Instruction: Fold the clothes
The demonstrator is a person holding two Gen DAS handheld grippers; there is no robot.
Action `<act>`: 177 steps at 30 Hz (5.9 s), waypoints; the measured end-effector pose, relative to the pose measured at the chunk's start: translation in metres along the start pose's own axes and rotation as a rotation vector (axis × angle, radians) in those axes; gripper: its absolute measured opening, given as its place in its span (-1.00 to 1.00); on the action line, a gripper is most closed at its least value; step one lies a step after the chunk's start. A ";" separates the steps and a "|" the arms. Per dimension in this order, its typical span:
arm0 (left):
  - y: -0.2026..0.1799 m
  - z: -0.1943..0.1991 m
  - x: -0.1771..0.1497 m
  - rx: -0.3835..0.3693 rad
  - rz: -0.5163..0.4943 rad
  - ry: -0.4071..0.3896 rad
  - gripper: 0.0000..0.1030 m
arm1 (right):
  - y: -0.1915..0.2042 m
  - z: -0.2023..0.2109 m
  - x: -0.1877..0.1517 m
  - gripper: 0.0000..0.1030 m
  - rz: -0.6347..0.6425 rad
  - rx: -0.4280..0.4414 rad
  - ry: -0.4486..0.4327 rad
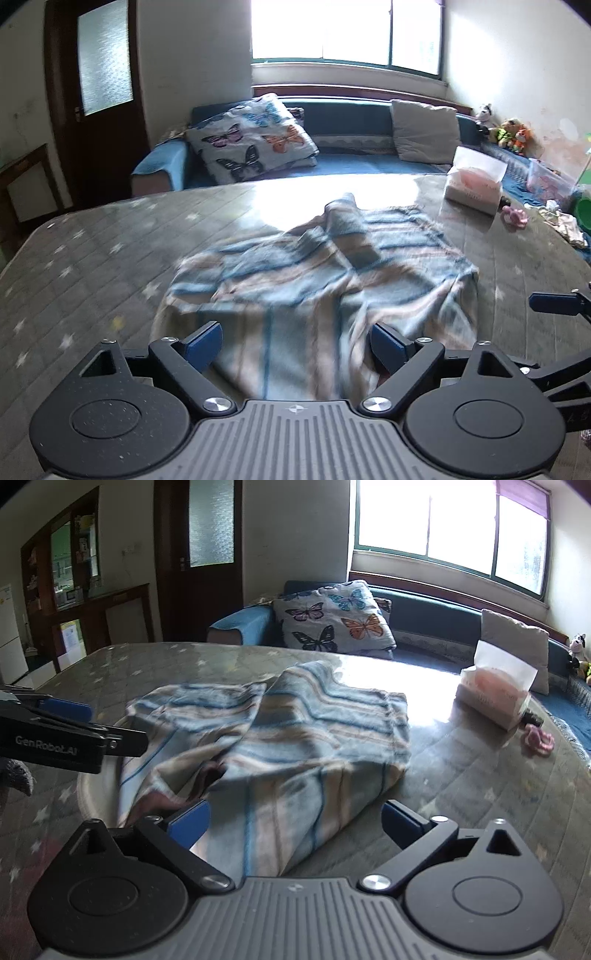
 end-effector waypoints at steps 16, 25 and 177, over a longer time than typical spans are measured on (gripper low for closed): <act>0.014 -0.091 0.018 -0.085 0.033 0.113 -0.52 | 0.001 -0.042 0.028 0.67 0.053 0.007 0.033; 0.060 -0.051 -0.004 -0.003 0.113 0.058 -0.85 | 0.039 -0.071 0.033 0.28 0.116 0.095 0.075; 0.183 -0.044 0.022 0.096 0.050 0.031 -0.97 | -0.005 -0.153 0.088 -0.08 0.076 0.076 0.097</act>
Point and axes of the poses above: each gripper's, at about its wrist camera, not at the fingertips, and z roughly against the way its jaws point, y to its left, x to its top, the point moved 3 cm from there along -z, roughly the way its jaws point, and after that the axes turned 9 degrees about -z, right-handed, at the moved point
